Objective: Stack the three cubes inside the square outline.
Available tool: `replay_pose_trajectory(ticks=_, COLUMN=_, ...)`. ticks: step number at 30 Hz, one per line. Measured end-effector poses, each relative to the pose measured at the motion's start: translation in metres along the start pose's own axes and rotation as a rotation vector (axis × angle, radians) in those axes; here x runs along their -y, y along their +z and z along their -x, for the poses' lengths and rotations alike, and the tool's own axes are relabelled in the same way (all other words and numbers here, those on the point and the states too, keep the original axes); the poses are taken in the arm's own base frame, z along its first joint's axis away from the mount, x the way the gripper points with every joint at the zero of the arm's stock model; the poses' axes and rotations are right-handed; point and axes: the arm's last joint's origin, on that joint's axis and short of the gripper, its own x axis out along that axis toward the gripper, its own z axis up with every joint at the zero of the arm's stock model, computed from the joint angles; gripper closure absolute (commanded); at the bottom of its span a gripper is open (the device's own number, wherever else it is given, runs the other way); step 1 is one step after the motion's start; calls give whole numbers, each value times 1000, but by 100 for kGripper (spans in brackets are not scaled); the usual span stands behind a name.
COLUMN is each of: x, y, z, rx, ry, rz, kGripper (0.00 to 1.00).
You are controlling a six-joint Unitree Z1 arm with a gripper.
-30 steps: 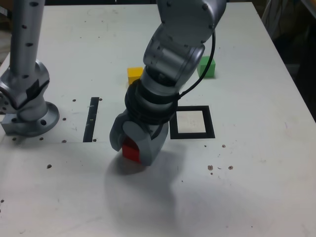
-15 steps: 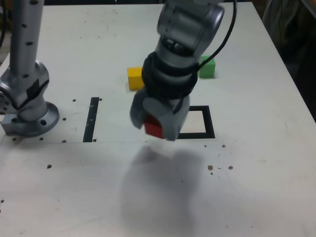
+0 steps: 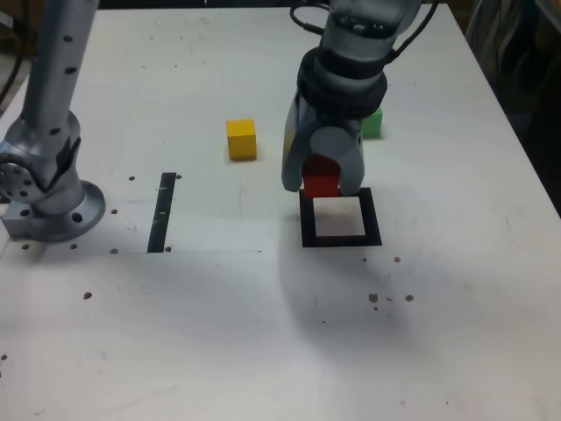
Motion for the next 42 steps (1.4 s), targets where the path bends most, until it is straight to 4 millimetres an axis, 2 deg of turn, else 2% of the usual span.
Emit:
replay_pose_trajectory(ticks=17, x=3, y=23, z=-24, rx=8, ry=-17, rz=9, kGripper=86)
replay_pose_trajectory(ticks=25, x=4, y=29, z=-30, rx=5, ry=-27, rz=-9, kGripper=76)
replay_pose_trajectory(ticks=29, x=5, y=30, z=-30, rx=3, ry=-35, rz=-25, kGripper=63)
replay_pose_trajectory(ticks=33, x=6, y=34, z=-34, rx=-6, ry=-47, rz=-49, kGripper=29)
replay_pose_trajectory(ticks=36, x=6, y=34, z=-34, rx=-14, ry=-48, rz=-61, kGripper=9)
replay_pose_trajectory(ticks=38, x=6, y=33, z=-34, rx=-21, ry=-48, rz=-65, kGripper=4)
replay_pose_trajectory(ticks=42, x=6, y=31, z=-33, rx=-35, ry=-45, rz=-67, kGripper=1)
